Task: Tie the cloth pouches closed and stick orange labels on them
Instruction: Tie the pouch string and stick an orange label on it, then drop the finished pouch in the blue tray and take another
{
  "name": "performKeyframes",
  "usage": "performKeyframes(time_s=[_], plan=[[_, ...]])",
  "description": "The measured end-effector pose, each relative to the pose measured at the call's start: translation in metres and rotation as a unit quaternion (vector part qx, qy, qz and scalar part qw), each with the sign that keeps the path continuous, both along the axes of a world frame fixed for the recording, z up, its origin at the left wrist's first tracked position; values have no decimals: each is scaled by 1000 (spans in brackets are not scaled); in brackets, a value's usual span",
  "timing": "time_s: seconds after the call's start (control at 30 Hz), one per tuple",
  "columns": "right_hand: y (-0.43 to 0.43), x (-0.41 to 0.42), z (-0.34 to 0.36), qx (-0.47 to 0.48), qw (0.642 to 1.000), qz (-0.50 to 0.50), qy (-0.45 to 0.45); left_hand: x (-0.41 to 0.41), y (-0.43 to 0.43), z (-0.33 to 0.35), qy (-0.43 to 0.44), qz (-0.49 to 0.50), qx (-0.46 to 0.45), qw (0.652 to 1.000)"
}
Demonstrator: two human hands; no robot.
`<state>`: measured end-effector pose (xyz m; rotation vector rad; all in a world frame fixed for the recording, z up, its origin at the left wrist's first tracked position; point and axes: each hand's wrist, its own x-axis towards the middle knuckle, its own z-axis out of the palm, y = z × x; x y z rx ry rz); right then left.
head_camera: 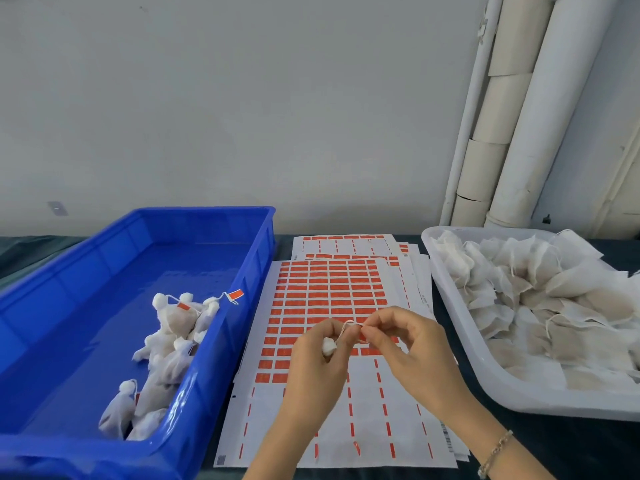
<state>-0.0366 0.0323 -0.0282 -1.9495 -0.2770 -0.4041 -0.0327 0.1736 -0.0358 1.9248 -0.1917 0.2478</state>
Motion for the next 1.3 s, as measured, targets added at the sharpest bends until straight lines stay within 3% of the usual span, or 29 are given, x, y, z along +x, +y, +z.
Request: performKeyframes(time_s=[0.23, 0.33, 0.43, 0.5, 0.63, 0.73, 0.87, 0.93, 1.03, 1.17, 1.3], plan=[[14, 10, -5, 34, 998, 41, 27, -20, 38, 12, 117, -39, -134, 983], [42, 12, -3, 43, 994, 89, 47, -37, 70, 23, 81, -82, -163, 980], [84, 6, 12, 75, 970, 222, 68, -50, 103, 35, -20, -22, -85, 996], [116, 4, 21, 19, 957, 286, 38, -53, 129, 43, -63, 43, -30, 997], [177, 17, 27, -36, 955, 295, 18, -52, 178, 58, -63, 160, 79, 982], [220, 33, 25, -140, 947, 289, 19, -41, 207, 58, 3, 189, 164, 968], [256, 40, 11, -357, 890, 283, 22, -27, 232, 42, 143, 171, 308, 925], [262, 40, 5, -399, 875, 275, 4, -22, 235, 32, 157, 173, 339, 911], [258, 38, 3, -376, 889, 260, -16, -18, 233, 26, 137, 189, 313, 921], [226, 37, 6, -241, 940, 238, -26, -14, 216, 34, 81, 201, 258, 941], [183, 41, 13, -162, 963, 212, -41, -4, 180, 45, 17, 168, 216, 962]])
